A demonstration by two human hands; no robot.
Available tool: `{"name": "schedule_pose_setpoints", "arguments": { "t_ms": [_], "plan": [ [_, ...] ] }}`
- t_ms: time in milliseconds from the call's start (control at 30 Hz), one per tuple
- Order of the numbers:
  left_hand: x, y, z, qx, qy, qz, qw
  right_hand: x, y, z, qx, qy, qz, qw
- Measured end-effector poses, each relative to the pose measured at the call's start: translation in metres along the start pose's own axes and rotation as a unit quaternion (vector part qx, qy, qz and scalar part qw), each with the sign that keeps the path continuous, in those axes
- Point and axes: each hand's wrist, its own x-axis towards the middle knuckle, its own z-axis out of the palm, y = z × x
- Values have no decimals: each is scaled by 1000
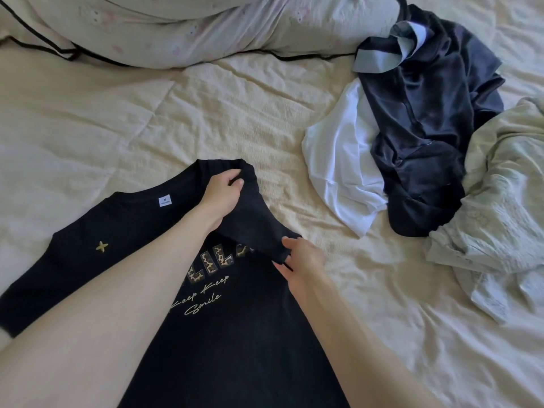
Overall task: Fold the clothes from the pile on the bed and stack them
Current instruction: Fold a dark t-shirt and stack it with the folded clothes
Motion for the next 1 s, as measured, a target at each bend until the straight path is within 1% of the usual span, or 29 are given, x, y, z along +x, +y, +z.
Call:
{"name": "schedule_pose_setpoints", "arguments": {
  "t_ms": [67,133,200,267,333,400,467,500,533,567,600,633,667,733,767,800,833,900,933,967,1000],
  "plan": [
    [0,-4,2,12,15,1,1000,-2,2,-1,-15,7,-21,1000],
    [0,-10,1,20,20,21,999,1,6,-3,-47,10,-52,998],
    [-3,-15,0,69,11,58,996,5,10,-4,-89,8,-94,992],
    [-10,-20,-3,145,9,82,986,4,14,-3,-111,-2,-119,987],
    [-22,-27,-5,205,31,100,973,2,17,-5,-112,-17,-117,987],
    [-33,-34,-8,246,50,113,961,1,18,-8,-97,-32,-95,990],
    [-38,-38,-13,253,54,114,959,0,17,-12,-82,-40,-83,992],
    [-39,-38,-16,249,54,113,960,-2,16,-13,-103,-34,-90,990],
    [-40,-38,-19,258,57,116,957,-3,17,-14,-162,-19,-112,980],
    [-41,-38,-21,288,64,126,947,-4,19,-15,-252,7,-149,956],
    [-44,-38,-22,334,74,142,929,-5,21,-18,-346,34,-202,916],
    [-49,-39,-24,380,84,159,907,-6,25,-21,-431,62,-263,861],
    [-55,-41,-26,416,92,176,887,-8,28,-24,-496,89,-329,799],
    [-71,-50,-33,453,102,215,859,-14,35,-29,-583,121,-467,654],
    [-79,-57,-35,460,113,242,847,-15,39,-31,-608,117,-530,580],
    [-90,-65,-39,466,127,263,835,-16,44,-32,-626,97,-577,515],
    [-99,-74,-41,478,127,276,824,-15,50,-33,-653,67,-594,464],
    [-118,-96,-50,517,80,253,814,-12,58,-34,-743,1,-524,416],
    [-126,-108,-53,536,41,219,814,-8,59,-36,-785,-12,-469,405],
    [-134,-122,-59,549,10,181,816,-5,61,-37,-810,-11,-433,394],
    [-141,-133,-62,556,-8,154,816,-3,63,-36,-821,-1,-420,387]
  ]
}}
